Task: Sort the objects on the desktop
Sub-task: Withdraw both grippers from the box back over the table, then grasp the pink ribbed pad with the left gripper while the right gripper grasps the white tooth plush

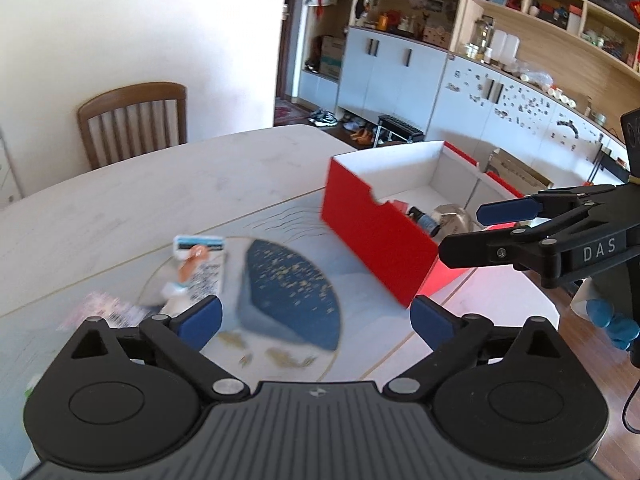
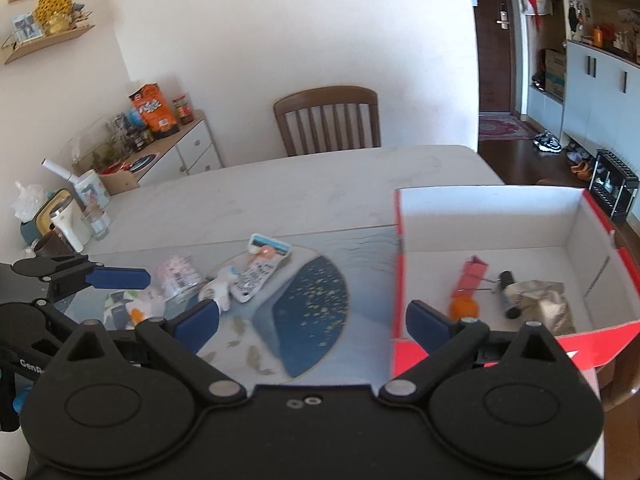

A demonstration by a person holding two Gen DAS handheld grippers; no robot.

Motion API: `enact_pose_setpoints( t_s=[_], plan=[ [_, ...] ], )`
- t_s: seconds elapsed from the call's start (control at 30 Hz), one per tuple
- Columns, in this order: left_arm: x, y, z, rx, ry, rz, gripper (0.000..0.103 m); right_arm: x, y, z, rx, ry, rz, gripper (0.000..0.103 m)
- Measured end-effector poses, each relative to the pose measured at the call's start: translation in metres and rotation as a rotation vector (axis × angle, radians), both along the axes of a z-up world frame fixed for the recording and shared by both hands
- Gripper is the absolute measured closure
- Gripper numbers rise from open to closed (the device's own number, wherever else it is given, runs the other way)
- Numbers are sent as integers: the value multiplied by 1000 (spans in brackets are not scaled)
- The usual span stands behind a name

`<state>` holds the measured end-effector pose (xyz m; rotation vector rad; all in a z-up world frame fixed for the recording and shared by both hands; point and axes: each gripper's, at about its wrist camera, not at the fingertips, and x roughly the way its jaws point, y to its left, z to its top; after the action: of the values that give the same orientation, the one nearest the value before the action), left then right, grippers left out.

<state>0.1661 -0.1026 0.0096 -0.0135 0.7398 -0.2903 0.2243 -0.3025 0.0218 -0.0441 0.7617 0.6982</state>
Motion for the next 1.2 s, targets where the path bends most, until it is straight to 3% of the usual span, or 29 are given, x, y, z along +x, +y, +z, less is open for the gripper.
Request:
enact_pose_setpoints(
  t_s=[0.63, 1.2],
  plan=[
    [-51, 97, -29, -53, 17, 190, 2, -30, 82, -22, -47, -6, 105, 4],
    [-67, 140, -89, 26, 70, 279, 2, -29, 138, -65, -143, -2, 150, 7]
  ],
)
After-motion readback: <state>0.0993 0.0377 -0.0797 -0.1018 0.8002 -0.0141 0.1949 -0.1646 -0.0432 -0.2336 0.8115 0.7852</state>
